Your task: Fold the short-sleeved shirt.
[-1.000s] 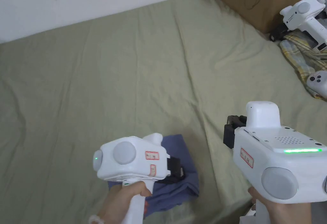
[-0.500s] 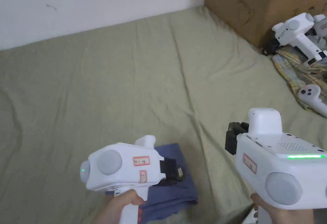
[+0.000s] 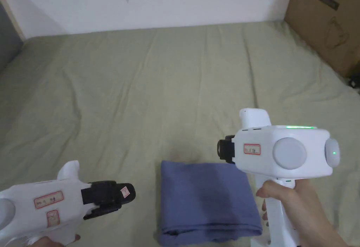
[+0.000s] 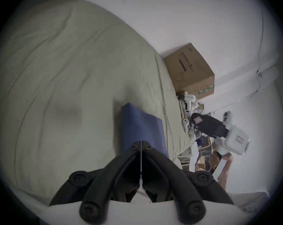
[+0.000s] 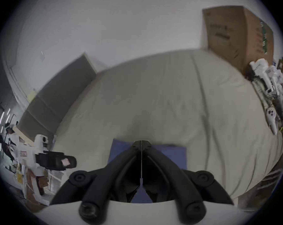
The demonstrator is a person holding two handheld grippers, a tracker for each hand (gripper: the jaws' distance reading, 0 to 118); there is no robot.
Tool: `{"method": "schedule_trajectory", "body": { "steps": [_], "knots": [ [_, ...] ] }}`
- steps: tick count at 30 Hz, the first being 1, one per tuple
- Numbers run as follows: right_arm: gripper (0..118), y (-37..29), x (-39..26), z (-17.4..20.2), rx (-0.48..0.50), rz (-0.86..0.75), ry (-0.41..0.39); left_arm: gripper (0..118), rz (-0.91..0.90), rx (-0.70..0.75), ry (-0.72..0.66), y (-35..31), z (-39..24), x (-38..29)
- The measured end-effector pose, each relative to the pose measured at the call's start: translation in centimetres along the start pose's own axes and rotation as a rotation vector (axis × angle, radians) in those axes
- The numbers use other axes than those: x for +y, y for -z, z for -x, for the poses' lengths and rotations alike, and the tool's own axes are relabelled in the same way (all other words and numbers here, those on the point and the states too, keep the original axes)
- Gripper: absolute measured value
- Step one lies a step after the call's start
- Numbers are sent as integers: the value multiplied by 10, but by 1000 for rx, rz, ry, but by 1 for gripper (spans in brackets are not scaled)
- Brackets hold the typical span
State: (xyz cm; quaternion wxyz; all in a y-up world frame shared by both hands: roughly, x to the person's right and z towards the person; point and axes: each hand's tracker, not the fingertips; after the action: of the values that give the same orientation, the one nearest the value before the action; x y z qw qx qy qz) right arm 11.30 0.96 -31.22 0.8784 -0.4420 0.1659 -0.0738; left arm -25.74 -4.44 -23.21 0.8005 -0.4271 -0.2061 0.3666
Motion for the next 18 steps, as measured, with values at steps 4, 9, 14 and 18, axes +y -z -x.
{"method": "schedule_trajectory", "body": {
  "steps": [4, 9, 14, 18],
  "knots": [
    [2, 48, -20, 2, 7, 179, 53, 1, 20, -31, -36, 4, 18, -12],
    [2, 70, -39, -8, -42, 234, 95, 1, 76, -57, -54, 32, 34, -14],
    [2, 74, -36, -5, -46, 251, 76, 12, 117, -116, -25, 63, 36, -9],
    [2, 75, -37, -5, -48, 254, 57, 104, 200, -161, -46, 93, 36, -3]
  ]
}}
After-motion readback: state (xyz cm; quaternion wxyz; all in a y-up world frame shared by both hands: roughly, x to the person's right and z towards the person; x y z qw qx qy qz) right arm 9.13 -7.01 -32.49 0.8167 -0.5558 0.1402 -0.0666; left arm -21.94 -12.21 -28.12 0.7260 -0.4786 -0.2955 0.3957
